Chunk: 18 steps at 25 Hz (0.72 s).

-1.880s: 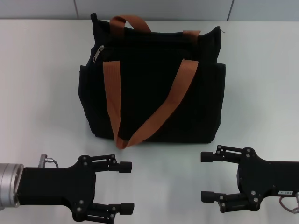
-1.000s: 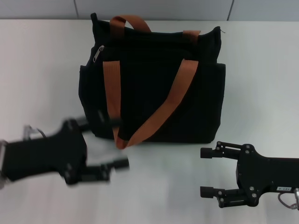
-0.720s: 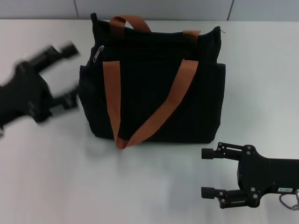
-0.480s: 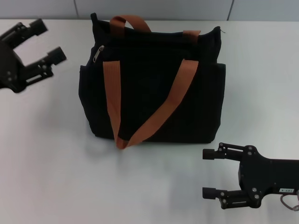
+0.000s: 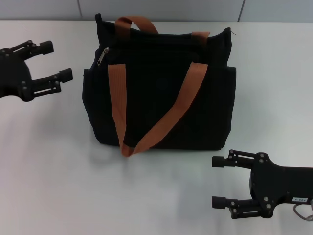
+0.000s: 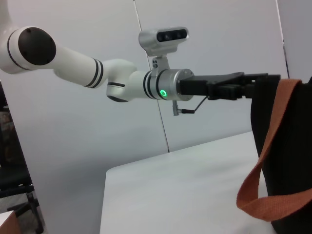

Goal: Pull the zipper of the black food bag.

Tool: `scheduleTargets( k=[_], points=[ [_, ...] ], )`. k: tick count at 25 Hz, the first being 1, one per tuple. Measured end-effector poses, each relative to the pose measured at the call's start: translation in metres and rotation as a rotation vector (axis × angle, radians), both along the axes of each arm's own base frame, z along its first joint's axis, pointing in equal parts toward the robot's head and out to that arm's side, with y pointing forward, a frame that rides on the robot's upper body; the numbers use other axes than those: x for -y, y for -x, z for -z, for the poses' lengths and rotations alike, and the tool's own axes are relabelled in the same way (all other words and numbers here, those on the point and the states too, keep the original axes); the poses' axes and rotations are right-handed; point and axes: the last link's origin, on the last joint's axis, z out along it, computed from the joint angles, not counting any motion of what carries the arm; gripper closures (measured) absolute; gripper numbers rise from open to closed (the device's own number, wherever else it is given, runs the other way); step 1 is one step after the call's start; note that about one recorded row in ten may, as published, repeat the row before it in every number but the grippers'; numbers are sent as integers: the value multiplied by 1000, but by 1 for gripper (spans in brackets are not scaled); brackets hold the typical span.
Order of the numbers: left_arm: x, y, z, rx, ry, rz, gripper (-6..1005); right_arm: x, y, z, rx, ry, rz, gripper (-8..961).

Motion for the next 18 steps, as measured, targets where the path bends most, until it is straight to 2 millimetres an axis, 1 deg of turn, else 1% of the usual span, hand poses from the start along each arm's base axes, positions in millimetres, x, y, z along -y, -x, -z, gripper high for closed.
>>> scheduleTargets(
  k=[2,3,4,5,6,7,9,12,13,18],
  points=[
    [0,0,0,0,0,0,257,0,0,0,0,1,2,127],
    [-5,0,4,-27,1,-11,259,0,0,0,0,2,3,127],
    [-5,0,4,-27,1,-11,261,0,0,0,0,3,5,128],
    [-15,-2,14,-71,2,-21,262,0,0,-1,1,3,6,128],
    [-20,-4,19,-90,5,-22,264,-1,0,-1,2,3,8,128],
    [-20,-4,19,-90,5,-22,266,-1,-1,-1,3,3,9,129],
    [-29,-13,28,-112,25,-6,270,-1,-1,-1,5,0,11,129],
    [-33,-19,33,-120,31,2,275,-2,-1,-1,6,-1,11,130],
    [-39,-23,38,-133,25,6,277,-2,-1,-1,6,-2,12,130],
    [-50,-28,46,-164,10,-2,286,-4,0,-2,6,-7,8,132]
  ],
)
